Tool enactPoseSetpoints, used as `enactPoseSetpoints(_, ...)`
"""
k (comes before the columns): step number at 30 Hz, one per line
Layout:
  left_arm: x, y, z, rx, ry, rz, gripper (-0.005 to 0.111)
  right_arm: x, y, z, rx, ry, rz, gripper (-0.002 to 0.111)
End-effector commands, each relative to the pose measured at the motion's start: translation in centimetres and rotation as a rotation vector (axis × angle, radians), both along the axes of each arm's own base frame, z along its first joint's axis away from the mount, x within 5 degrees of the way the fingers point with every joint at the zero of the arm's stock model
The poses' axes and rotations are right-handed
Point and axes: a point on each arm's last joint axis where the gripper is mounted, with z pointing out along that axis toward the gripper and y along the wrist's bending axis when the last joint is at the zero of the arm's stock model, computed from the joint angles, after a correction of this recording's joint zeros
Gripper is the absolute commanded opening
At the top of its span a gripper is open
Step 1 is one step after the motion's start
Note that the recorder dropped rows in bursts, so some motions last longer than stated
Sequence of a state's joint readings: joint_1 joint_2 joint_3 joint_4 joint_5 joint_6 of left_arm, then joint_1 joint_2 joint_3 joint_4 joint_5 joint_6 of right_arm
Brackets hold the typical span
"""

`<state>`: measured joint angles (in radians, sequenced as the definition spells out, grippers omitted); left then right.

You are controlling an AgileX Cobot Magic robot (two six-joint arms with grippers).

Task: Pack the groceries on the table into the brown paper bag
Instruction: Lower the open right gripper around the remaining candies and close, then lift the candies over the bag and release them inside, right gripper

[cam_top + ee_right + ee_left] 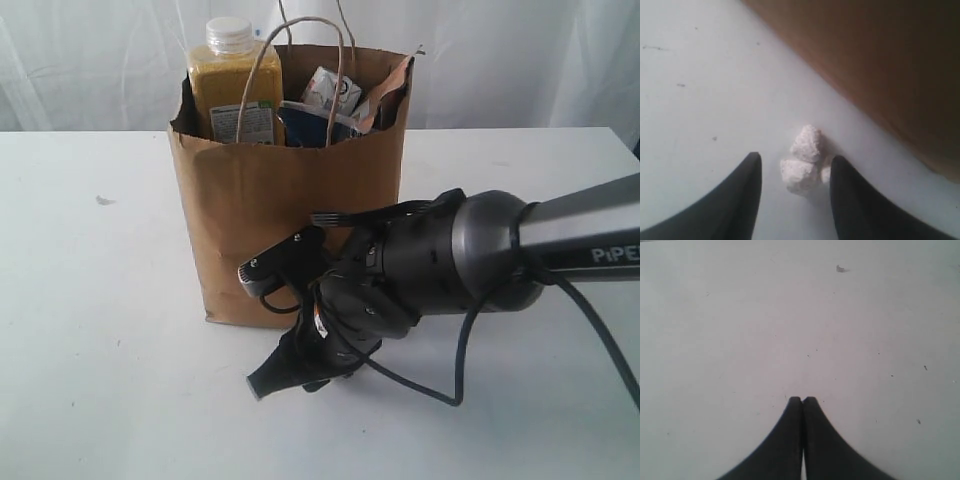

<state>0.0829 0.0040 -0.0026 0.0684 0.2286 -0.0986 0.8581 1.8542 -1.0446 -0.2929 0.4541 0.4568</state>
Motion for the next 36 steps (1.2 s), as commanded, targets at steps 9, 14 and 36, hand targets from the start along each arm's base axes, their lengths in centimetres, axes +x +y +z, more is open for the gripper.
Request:
enactPoseSetpoints(9, 0.0, -0.1, 0.0, -0.015, -0.007, -0.002, 0.000, 1.0, 0.8, -0.4, 0.080, -0.071, 0.041, 0.041)
enactPoseSetpoints(14, 0.0, -0.1, 0.0, -0.015, -0.007, -0.002, 0.000, 1.0, 0.7, -1.3, 0.048, -0.058, 0.048, 0.041)
enactPoseSetpoints(36, 0.0, -0.1, 0.0, -0.015, -0.007, -0.002, 0.000, 0.5, 0.6, 0.8, 0.117, -0.025, -0.036, 0.000)
